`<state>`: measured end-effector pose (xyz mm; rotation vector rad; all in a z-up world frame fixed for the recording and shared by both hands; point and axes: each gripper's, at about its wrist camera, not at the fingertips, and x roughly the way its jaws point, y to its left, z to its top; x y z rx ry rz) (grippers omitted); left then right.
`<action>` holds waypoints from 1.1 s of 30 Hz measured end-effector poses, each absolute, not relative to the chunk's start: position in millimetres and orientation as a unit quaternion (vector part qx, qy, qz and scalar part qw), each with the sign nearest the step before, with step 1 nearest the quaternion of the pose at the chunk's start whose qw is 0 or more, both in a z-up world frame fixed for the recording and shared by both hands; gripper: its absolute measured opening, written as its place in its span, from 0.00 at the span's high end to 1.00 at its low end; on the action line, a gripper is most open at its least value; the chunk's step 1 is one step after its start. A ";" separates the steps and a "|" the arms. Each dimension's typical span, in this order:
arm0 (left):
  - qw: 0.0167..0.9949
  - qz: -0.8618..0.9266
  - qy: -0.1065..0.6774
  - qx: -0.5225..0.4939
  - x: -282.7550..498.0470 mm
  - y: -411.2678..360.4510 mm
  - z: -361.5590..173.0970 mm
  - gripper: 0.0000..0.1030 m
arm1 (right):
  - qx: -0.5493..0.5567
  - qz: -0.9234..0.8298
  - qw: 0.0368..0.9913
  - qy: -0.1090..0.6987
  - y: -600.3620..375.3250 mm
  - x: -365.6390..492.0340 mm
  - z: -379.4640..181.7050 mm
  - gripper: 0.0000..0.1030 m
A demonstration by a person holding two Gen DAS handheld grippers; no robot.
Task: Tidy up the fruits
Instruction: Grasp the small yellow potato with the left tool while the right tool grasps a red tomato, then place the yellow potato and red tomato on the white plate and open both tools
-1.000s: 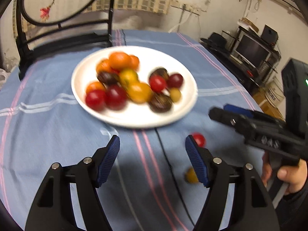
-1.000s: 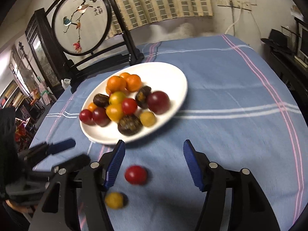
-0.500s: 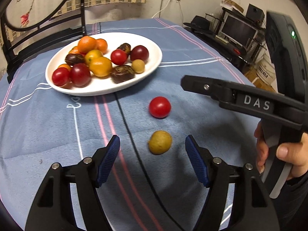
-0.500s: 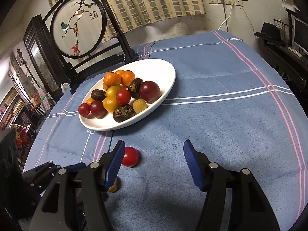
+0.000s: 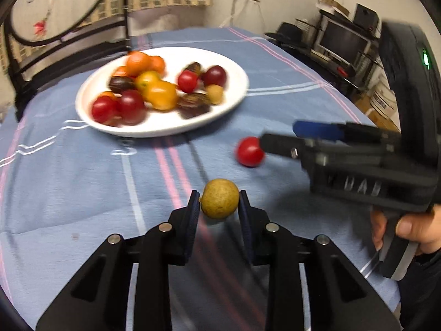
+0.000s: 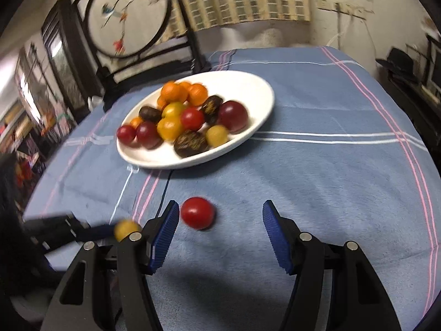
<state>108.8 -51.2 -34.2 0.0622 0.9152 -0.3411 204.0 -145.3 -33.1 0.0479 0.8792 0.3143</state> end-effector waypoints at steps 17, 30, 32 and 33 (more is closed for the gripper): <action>0.887 -0.150 0.437 0.003 110.6 -21.9 -34.3 0.73 | -0.076 0.131 0.884 0.442 -95.1 215.6 -50.5 0.70; 0.909 -0.122 0.397 0.015 132.8 -5.4 8.5 0.73 | -0.019 0.170 0.917 0.361 -108.8 217.7 18.5 0.70; 0.913 -0.116 0.390 0.011 141.2 -2.2 16.7 0.73 | -0.014 0.174 0.920 0.352 -108.1 223.0 26.9 0.70; 0.916 -0.112 0.385 0.009 147.4 -0.2 21.9 0.73 | -0.014 0.174 0.921 0.349 -107.1 225.1 29.6 0.70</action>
